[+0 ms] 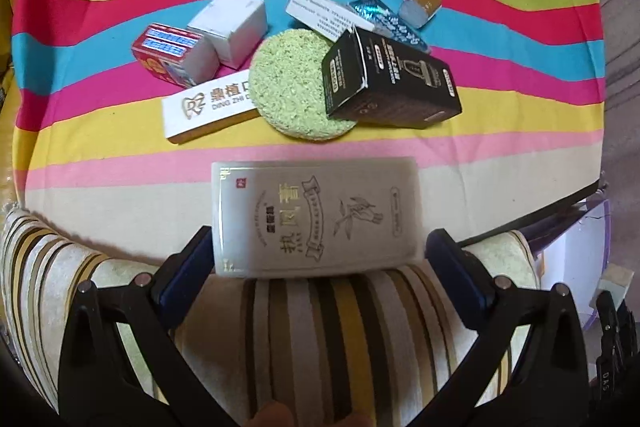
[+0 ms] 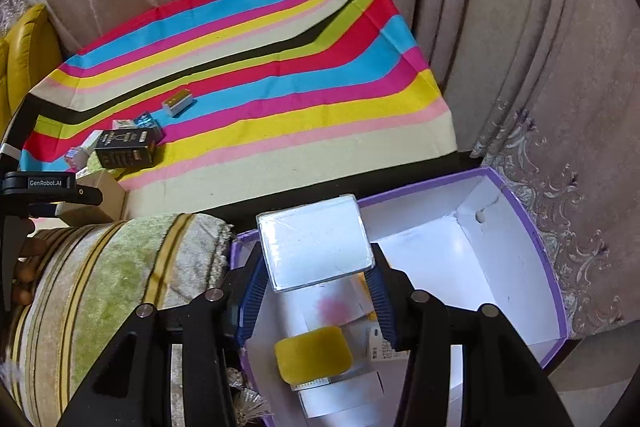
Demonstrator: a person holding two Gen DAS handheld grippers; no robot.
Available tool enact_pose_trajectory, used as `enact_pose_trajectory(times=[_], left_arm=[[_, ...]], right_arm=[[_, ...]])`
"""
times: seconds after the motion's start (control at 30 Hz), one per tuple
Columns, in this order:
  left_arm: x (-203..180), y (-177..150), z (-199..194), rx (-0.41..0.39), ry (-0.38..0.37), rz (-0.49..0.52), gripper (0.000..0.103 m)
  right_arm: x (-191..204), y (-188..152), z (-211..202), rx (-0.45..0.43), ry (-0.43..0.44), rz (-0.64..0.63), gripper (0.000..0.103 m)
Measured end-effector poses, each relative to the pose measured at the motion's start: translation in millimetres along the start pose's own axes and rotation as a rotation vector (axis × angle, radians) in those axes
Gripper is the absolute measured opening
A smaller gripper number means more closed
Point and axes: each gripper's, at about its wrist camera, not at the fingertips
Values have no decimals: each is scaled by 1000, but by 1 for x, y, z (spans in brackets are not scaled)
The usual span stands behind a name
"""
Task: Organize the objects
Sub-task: 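Carry both boxes over the purple-rimmed box and open both tools to drop them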
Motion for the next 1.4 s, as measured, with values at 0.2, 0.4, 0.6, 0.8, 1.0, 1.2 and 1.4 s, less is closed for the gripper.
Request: enact_pose_trajectory(times=[0.2, 0.4, 0.6, 0.8, 1.0, 1.2, 1.4], left_arm=[[-8, -1, -3, -32, -28, 15, 101], [-71, -21, -32, -126, -162, 199, 101], [-147, -43, -29, -123, -248, 432, 101], [-202, -63, -24, -58, -349, 568, 101], [-222, -73, -4, 53, -444, 612, 103], [-215, -70, -5, 67, -481, 562, 103], [-196, -71, -14, 28, -491, 536, 103]], right_arm=[[-14, -5, -1, 3, -40, 34, 49], [-25, -10, -3, 19, -82, 76, 49], [-39, -19, -14, 6, -145, 144, 49], [-54, -25, -16, 17, -174, 187, 49], [-66, -31, -15, 32, -192, 227, 50], [-69, -32, -12, 42, -173, 249, 62], [-62, -30, -13, 32, -153, 231, 72]])
Point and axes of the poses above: each gripper's, at about its wrist camera, not at the fingertips, and z roughly the way its jaws point, x to its left, y to its top, and after that the axes turned 6 degrees about x, right-handed
